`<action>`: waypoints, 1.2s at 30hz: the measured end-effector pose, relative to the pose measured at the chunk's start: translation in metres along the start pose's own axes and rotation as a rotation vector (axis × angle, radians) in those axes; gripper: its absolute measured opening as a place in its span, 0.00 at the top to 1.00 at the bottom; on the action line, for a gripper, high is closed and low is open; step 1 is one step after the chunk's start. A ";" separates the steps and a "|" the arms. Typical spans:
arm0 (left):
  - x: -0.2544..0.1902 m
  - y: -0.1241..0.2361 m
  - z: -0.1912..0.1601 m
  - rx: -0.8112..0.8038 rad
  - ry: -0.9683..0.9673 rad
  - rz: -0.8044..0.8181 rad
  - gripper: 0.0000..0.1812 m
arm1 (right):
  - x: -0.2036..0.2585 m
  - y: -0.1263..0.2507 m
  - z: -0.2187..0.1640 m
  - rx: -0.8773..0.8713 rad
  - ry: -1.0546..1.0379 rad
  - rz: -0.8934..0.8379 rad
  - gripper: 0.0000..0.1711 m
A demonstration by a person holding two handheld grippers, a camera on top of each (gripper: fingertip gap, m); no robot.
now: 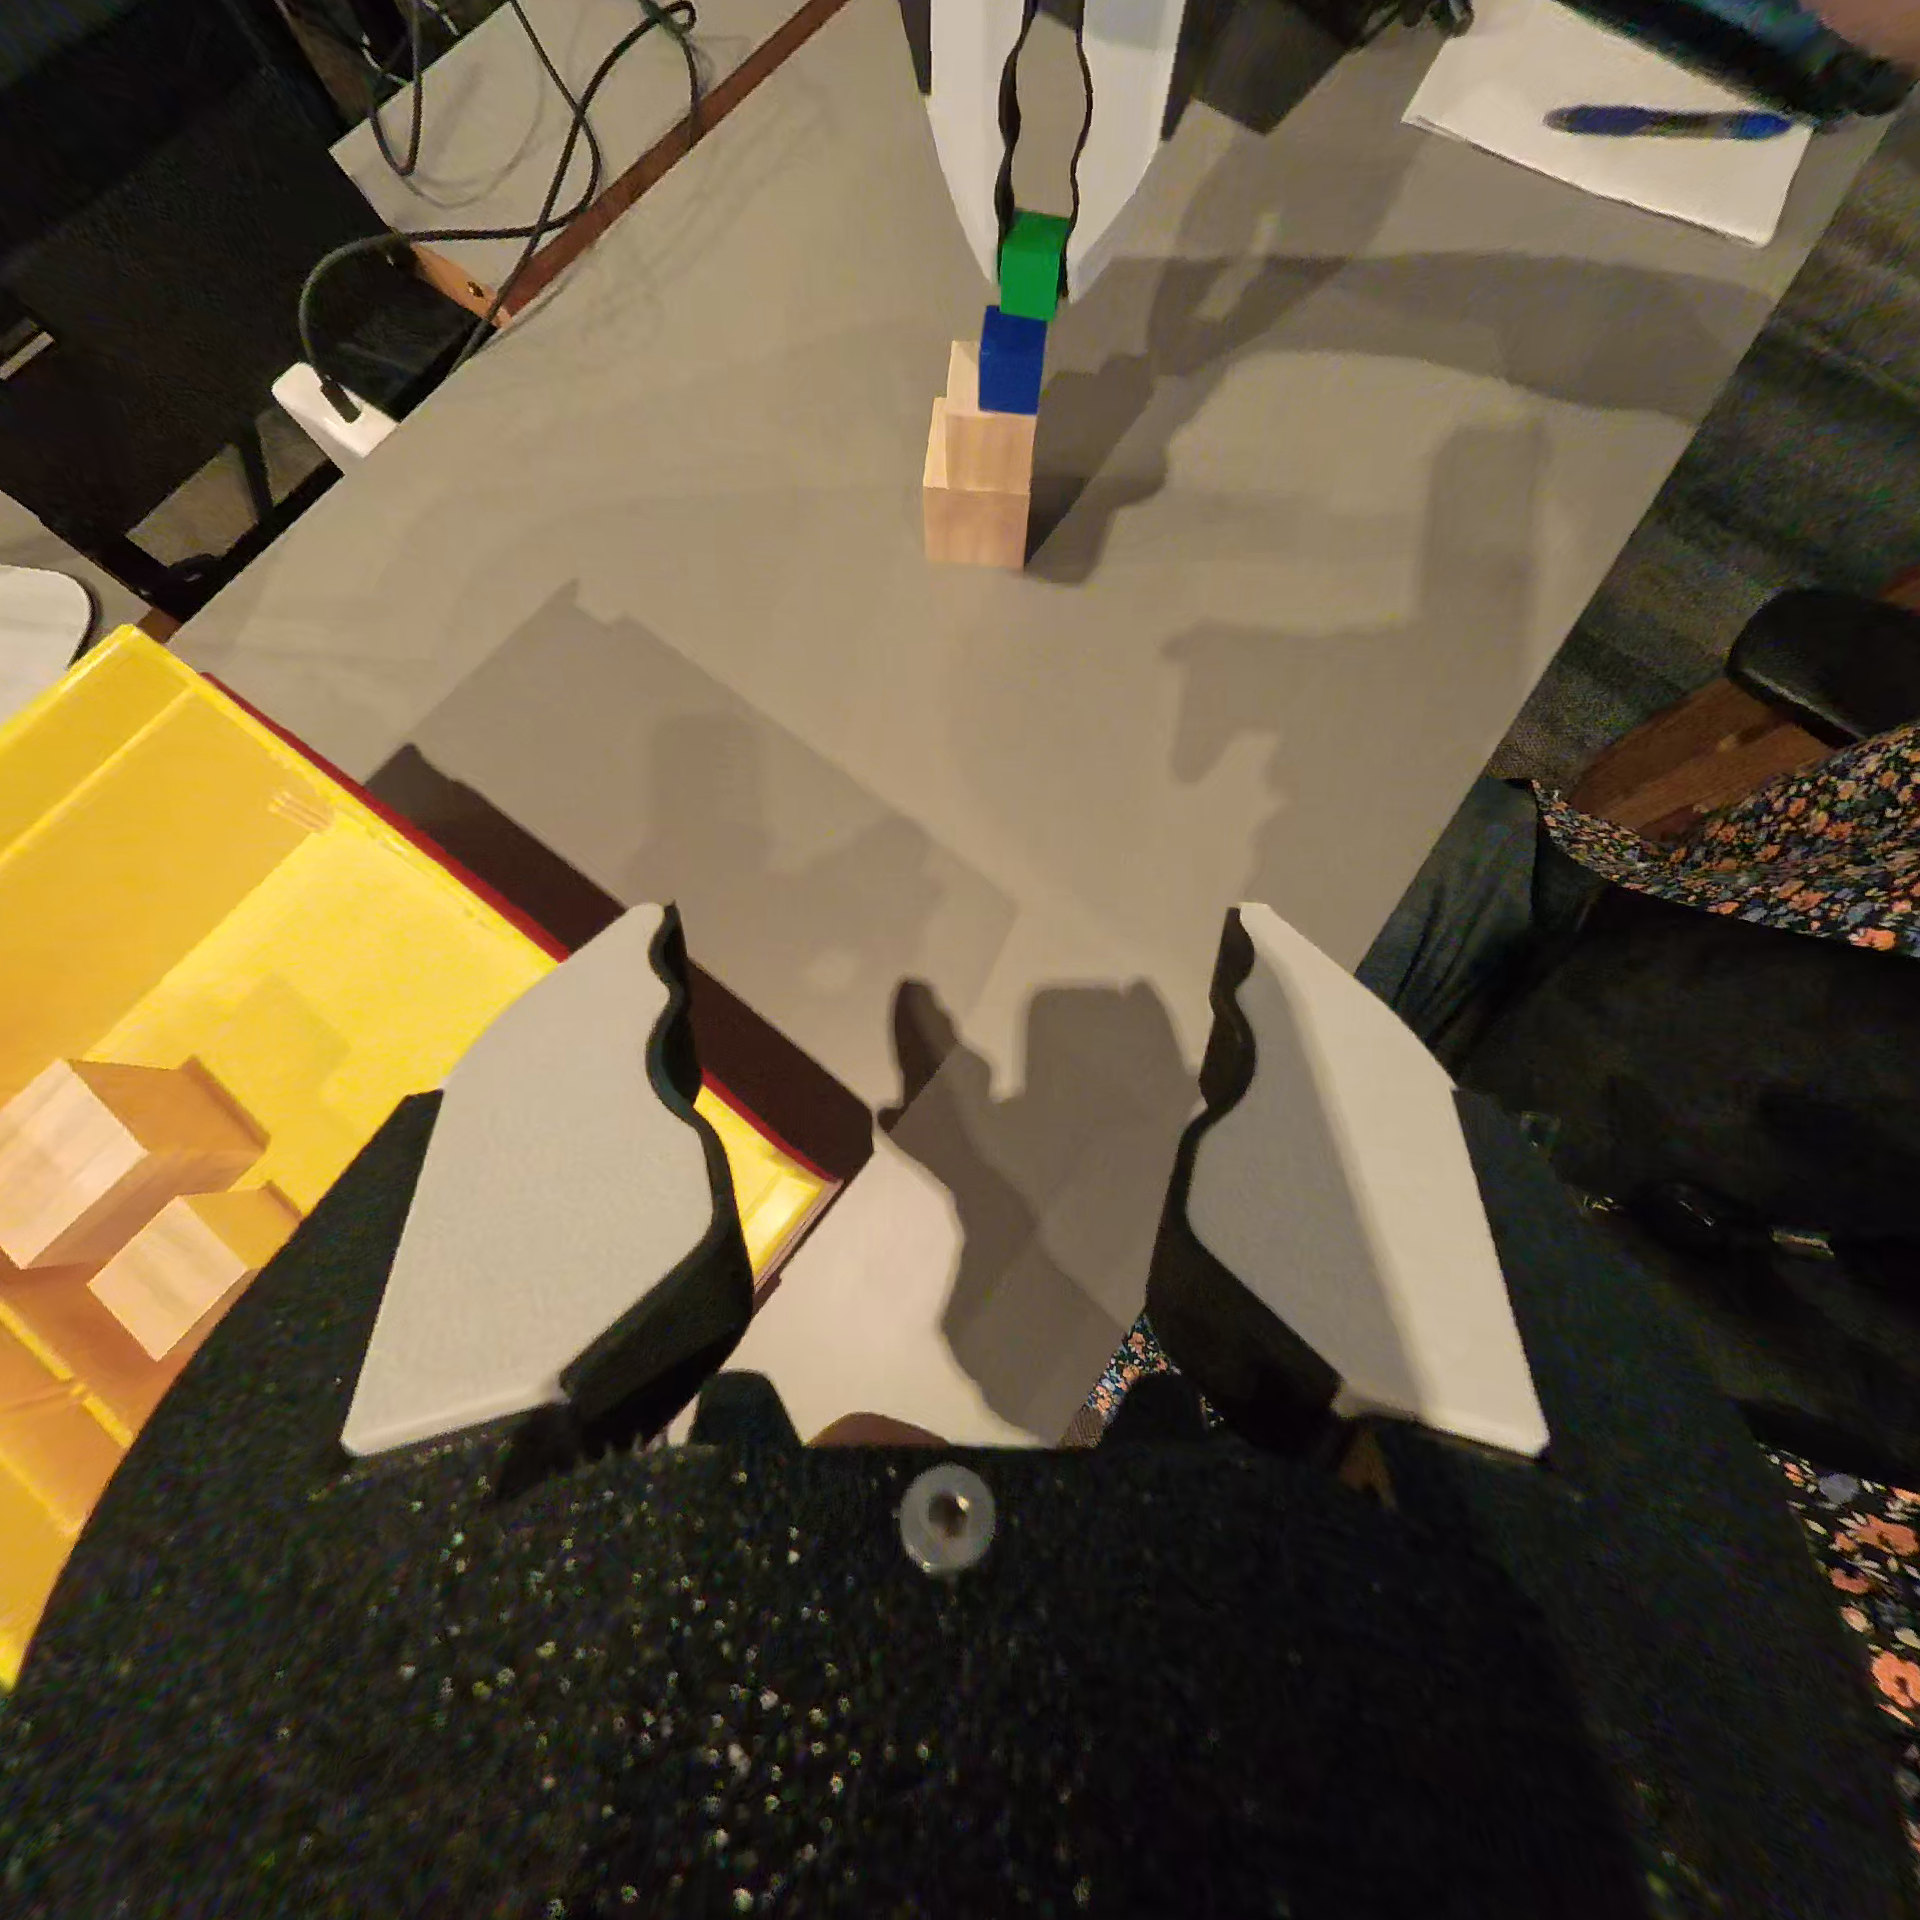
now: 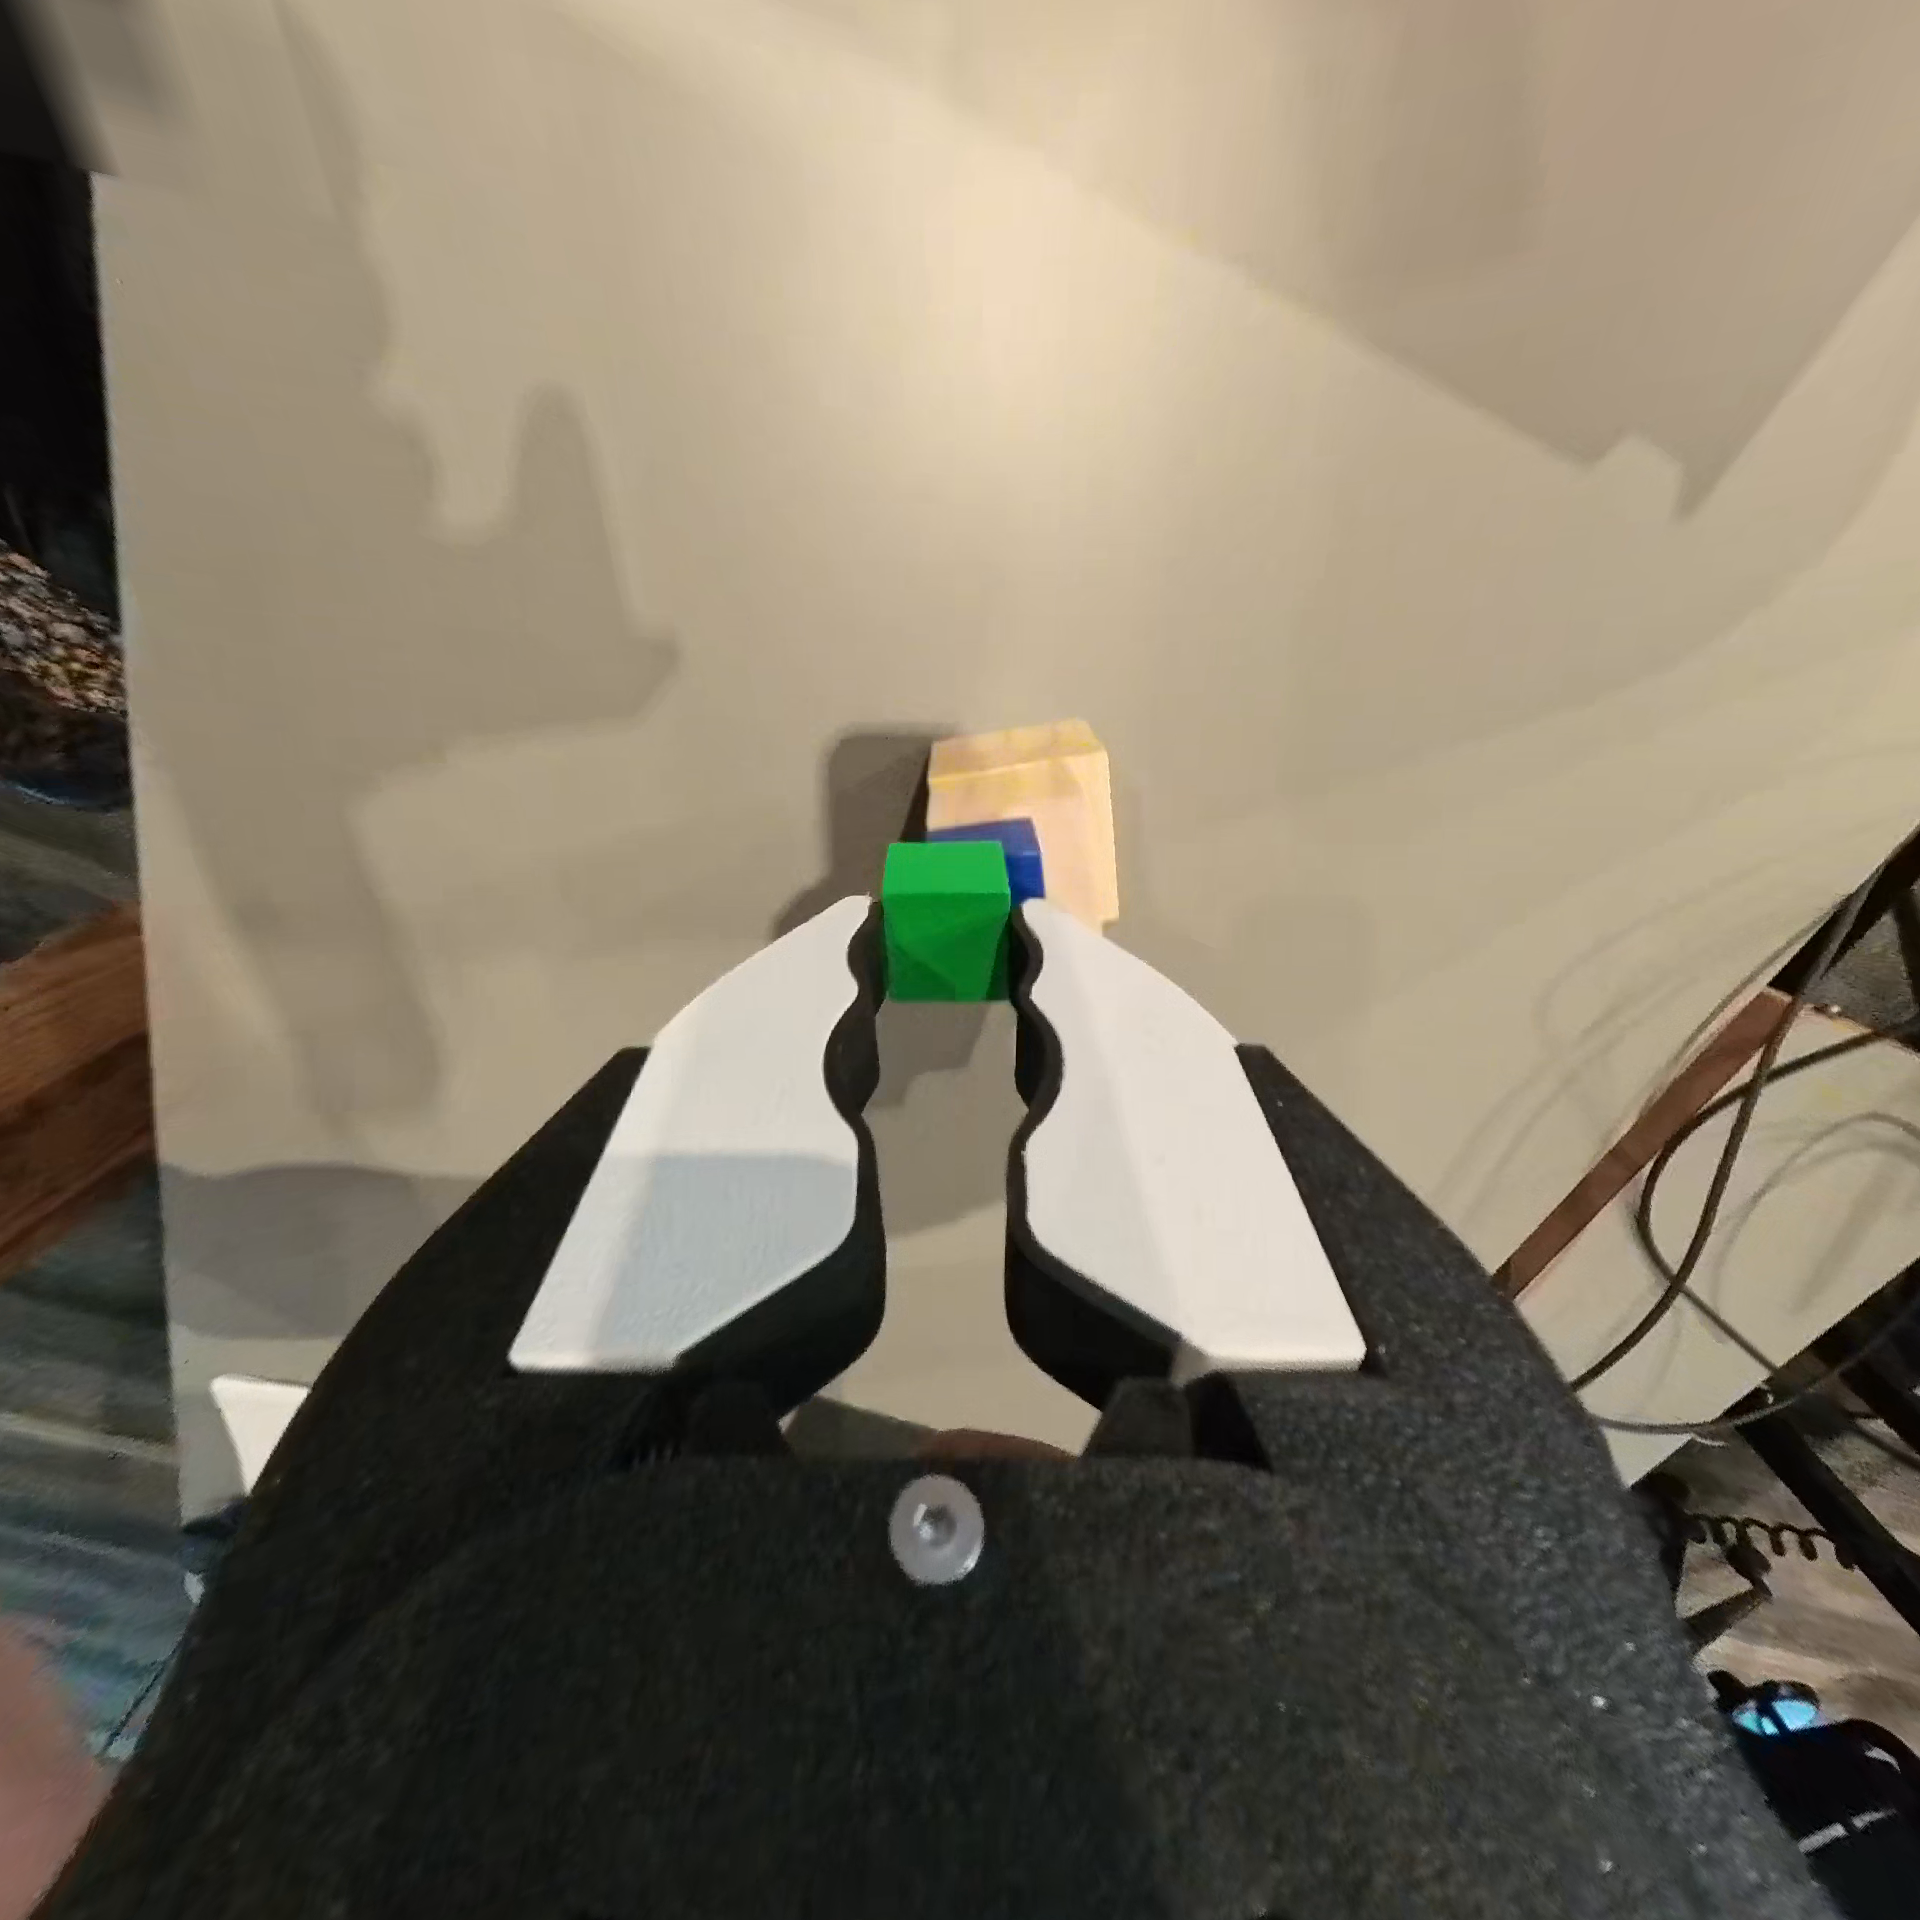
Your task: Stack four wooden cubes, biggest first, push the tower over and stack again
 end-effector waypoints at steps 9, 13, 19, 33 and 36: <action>-0.002 -0.012 0.000 0.037 -0.010 -0.014 0.47 | -0.010 -0.017 -0.017 0.014 0.005 0.013 0.88; -0.003 -0.015 -0.001 0.049 -0.012 -0.022 0.47 | -0.011 -0.020 -0.017 0.017 0.010 0.020 0.88; -0.002 -0.017 -0.003 0.059 -0.011 -0.026 0.47 | -0.013 -0.020 -0.017 0.046 -0.003 0.018 0.88; -0.005 -0.020 -0.004 0.074 -0.018 -0.045 0.49 | -0.010 -0.020 -0.014 0.086 -0.012 0.032 0.79; -0.005 -0.021 -0.005 0.079 -0.019 -0.049 0.49 | -0.011 -0.018 -0.015 0.088 -0.023 0.024 0.75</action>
Point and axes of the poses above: each gripper's, where its closed fingertips meet, y back along the fingers, z out of its top, x = y × z across the jaws, the point moved 5 cm from there along y, back along the fingers, and after that the axes turned 8 degrees about z, right-handed, at the moved point
